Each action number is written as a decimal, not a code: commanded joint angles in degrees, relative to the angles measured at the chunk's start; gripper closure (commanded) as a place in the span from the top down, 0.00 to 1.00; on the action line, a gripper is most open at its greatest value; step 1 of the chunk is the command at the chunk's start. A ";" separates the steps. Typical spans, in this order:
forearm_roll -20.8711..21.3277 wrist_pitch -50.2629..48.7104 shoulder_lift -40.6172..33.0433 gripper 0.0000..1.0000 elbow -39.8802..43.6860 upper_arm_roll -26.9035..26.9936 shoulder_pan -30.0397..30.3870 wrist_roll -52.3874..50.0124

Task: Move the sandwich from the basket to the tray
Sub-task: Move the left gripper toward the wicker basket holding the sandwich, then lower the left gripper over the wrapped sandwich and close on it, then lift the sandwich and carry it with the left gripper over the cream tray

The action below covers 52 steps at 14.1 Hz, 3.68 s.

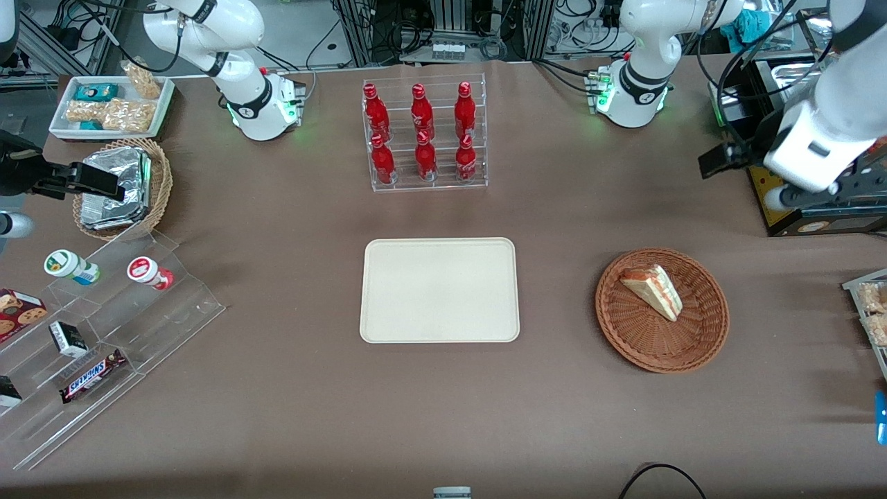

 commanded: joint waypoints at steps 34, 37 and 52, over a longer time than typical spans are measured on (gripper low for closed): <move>0.84 63.01 14.02 0.12 -35.57 2.62 0.16 -32.20; 1.10 59.96 9.90 0.11 -35.74 2.27 -1.06 -31.59; 1.89 50.52 34.22 0.18 -2.53 1.83 -41.13 -30.62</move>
